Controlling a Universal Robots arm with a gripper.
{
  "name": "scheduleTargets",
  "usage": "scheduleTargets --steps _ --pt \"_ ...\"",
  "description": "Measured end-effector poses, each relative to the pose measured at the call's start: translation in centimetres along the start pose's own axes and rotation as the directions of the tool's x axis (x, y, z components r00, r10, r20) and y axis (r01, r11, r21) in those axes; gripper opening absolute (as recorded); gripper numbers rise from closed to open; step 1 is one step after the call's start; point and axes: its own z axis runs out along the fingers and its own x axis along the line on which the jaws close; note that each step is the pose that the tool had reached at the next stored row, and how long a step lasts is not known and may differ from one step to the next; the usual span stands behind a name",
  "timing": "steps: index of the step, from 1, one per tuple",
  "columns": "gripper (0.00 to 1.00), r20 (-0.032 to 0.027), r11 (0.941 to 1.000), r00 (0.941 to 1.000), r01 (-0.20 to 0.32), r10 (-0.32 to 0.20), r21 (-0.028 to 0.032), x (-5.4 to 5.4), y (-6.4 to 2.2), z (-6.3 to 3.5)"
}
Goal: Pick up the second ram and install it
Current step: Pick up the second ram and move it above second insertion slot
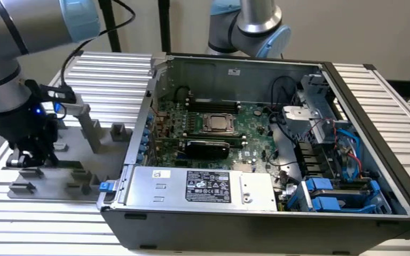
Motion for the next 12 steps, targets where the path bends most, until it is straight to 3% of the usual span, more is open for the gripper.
scheduleTargets --steps 12 --pt "0.00 -0.0005 1.0000 1.0000 0.000 0.000 0.0000 -0.1 0.12 -5.47"
